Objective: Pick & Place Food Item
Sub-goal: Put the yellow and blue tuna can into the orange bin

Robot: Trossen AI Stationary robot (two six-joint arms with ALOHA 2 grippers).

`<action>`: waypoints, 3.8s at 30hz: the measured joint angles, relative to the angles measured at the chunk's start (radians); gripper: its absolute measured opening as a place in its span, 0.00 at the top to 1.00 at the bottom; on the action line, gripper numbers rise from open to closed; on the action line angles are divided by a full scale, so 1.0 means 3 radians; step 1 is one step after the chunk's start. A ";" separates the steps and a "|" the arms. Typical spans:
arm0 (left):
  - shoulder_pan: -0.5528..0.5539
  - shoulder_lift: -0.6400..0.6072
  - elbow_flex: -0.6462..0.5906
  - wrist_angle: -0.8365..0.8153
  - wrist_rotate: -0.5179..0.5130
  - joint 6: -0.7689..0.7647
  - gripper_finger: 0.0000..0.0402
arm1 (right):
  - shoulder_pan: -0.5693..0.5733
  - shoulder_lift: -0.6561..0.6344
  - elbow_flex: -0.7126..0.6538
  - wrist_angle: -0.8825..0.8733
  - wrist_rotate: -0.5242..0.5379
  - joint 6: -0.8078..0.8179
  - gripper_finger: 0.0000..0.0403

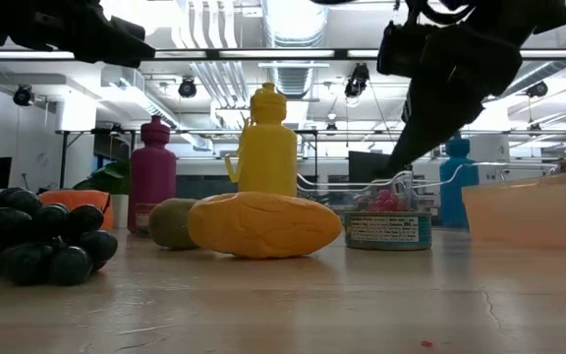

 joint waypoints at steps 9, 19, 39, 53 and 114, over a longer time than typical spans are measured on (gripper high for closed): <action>0.0000 0.0000 0.0000 -0.0021 -0.0001 0.0003 0.97 | -0.0024 0.0016 0.0004 -0.0254 0.0034 0.0742 0.98; 0.0000 0.0000 0.0000 -0.0025 0.0000 0.0010 0.97 | -0.0252 0.0016 0.0006 -0.0415 0.0058 0.1315 0.98; -0.0001 0.0000 0.0000 -0.0084 0.0006 0.0000 0.97 | -0.0334 0.0282 0.0028 -0.0389 -0.0001 0.1306 0.98; -0.0001 0.0000 0.0000 -0.0122 0.0008 0.0001 0.97 | -0.0334 0.0242 0.0022 -0.0424 -0.0009 0.1353 0.98; -0.0001 0.0000 0.0000 -0.0116 0.0011 -0.0023 0.97 | -0.0336 0.0243 -0.0005 -0.0606 0.0218 0.1772 0.98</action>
